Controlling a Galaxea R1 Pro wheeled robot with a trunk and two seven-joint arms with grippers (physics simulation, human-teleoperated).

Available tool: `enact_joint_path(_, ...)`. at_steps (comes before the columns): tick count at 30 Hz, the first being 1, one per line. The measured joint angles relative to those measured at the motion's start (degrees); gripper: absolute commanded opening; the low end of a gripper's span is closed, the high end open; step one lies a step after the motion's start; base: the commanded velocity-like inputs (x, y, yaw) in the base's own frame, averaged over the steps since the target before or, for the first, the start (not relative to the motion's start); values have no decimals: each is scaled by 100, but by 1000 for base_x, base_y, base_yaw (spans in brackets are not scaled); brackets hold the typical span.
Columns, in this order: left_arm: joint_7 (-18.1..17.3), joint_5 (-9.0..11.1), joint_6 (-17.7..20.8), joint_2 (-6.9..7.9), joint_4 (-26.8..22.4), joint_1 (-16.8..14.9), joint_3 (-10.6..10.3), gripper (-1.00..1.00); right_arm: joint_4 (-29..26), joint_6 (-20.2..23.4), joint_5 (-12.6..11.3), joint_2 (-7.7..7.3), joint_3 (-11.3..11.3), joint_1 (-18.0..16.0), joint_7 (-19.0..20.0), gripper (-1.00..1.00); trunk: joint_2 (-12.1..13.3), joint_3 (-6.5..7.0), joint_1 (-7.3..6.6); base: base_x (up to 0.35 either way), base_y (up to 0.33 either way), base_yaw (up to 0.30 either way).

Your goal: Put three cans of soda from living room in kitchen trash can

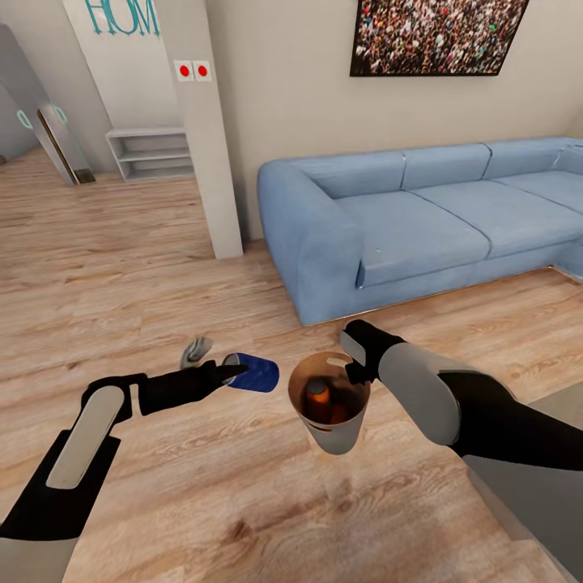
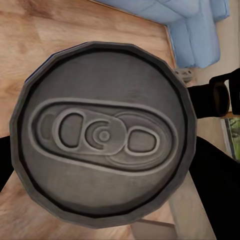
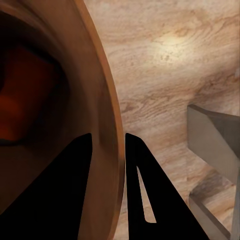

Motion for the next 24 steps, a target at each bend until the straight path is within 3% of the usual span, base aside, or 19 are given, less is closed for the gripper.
enact_joint_path(19,-76,-16,-71,-77,23,13,-46,-100,-8,-3,-1,0,-11,38,-6,-100,0,0,0,0,0,0)
enact_joint_path(24,-73,-13,-81,-210,34,13,-59,-100,-3,0,4,0,1,39,-8,-100,0,0,0,0,0,0)
